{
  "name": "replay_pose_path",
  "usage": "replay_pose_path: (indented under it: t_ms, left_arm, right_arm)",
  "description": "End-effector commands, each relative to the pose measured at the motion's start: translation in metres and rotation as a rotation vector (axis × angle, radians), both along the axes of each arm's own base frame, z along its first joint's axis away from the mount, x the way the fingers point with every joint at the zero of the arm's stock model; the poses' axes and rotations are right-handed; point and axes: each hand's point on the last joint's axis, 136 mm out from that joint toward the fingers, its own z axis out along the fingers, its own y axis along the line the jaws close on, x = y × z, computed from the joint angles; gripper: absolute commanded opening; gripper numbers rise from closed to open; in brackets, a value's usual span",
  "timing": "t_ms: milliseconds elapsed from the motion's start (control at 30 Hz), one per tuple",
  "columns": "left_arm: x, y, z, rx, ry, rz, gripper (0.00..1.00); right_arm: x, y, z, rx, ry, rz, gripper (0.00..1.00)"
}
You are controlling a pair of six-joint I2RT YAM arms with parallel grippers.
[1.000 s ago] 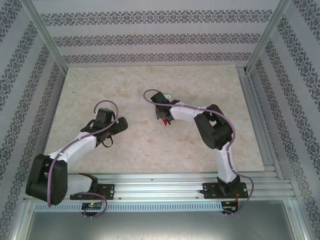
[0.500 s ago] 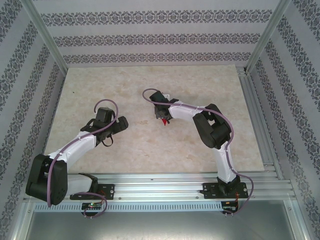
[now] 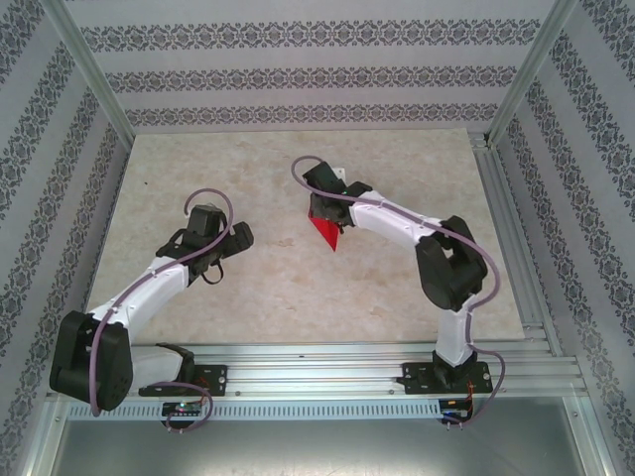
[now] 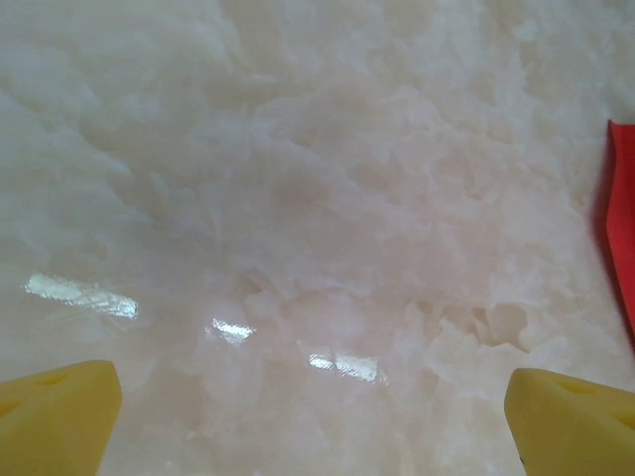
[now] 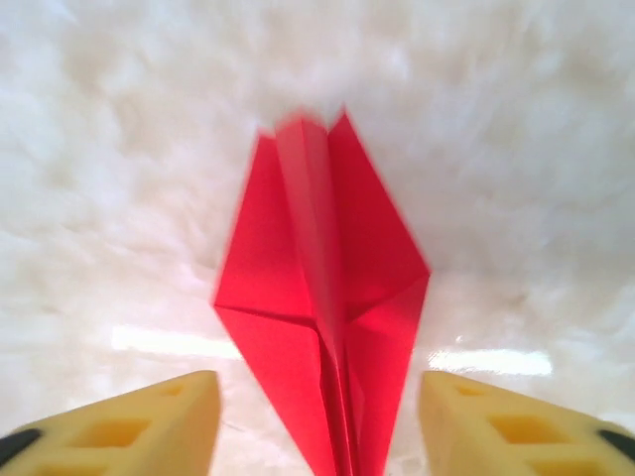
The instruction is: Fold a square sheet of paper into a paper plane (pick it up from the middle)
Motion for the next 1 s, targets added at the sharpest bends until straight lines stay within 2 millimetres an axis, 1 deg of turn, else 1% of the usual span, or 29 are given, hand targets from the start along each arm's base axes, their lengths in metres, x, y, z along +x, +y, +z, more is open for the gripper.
replay_pose_path:
  t_ms: [0,100,133,200,233,267,300,367,400,467,600,667,733,800,867,900,933,967]
  left_arm:
    - [0.008,0.014,0.025,0.065,-0.056,0.025,1.0]
    - [0.014,0.024,0.04,0.124,-0.106,0.049,1.0]
    - [0.016,0.028,0.045,0.149,-0.128,0.057,1.0]
    - [0.019,0.037,0.054,0.198,-0.175,0.069,1.0]
    - [0.022,0.04,0.059,0.225,-0.209,0.067,1.0]
    - [0.023,0.044,0.063,0.252,-0.239,0.069,1.0]
    - [0.024,0.048,0.066,0.271,-0.261,0.077,1.0]
    - [0.024,0.059,0.069,0.328,-0.299,0.103,1.0]
    - [0.024,0.063,0.068,0.349,-0.31,0.109,1.0]
    - [0.022,0.077,0.067,0.408,-0.328,0.149,1.0]
    - [0.014,0.104,0.062,0.529,-0.356,0.225,1.0]
    - [0.009,0.115,0.054,0.562,-0.342,0.242,1.0]
    - [0.009,0.119,0.048,0.573,-0.338,0.234,1.0]
    - [0.013,0.119,0.041,0.561,-0.358,0.207,1.0]
    - [0.018,0.117,0.029,0.526,-0.387,0.172,1.0]
    - [0.021,0.116,0.026,0.519,-0.402,0.154,1.0]
    - [0.025,0.114,0.025,0.523,-0.43,0.134,1.0]
    - [0.027,0.112,0.023,0.528,-0.446,0.112,1.0]
  right_arm:
    - [-0.009,-0.023,0.05,0.007,-0.115,-0.045,0.66]
    - [-0.017,-0.054,0.081,-0.002,-0.223,-0.093,0.77]
    - [-0.019,-0.068,0.091,-0.018,-0.27,-0.117,0.79]
    - [-0.025,-0.098,0.101,-0.051,-0.349,-0.175,0.9]
    - [-0.028,-0.115,0.109,-0.073,-0.399,-0.202,0.94]
    - [-0.032,-0.13,0.111,-0.091,-0.43,-0.221,0.98]
    - [-0.035,-0.142,0.113,-0.099,-0.448,-0.235,0.98]
    - [-0.04,-0.173,0.112,-0.116,-0.474,-0.292,0.98]
    - [-0.042,-0.187,0.11,-0.127,-0.48,-0.317,0.98]
    - [-0.047,-0.221,0.101,-0.157,-0.495,-0.386,0.98]
    - [-0.055,-0.27,0.073,-0.188,-0.526,-0.454,0.98]
    - [-0.06,-0.291,0.056,-0.207,-0.552,-0.479,0.98]
    - [-0.065,-0.303,0.04,-0.232,-0.568,-0.488,0.98]
    - [-0.069,-0.311,0.029,-0.252,-0.587,-0.492,0.98]
    - [-0.067,-0.311,0.024,-0.268,-0.627,-0.469,0.98]
    - [-0.064,-0.309,0.027,-0.269,-0.654,-0.454,0.98]
    - [-0.065,-0.307,0.018,-0.277,-0.651,-0.428,0.98]
    - [-0.061,-0.304,0.017,-0.274,-0.668,-0.407,0.98]
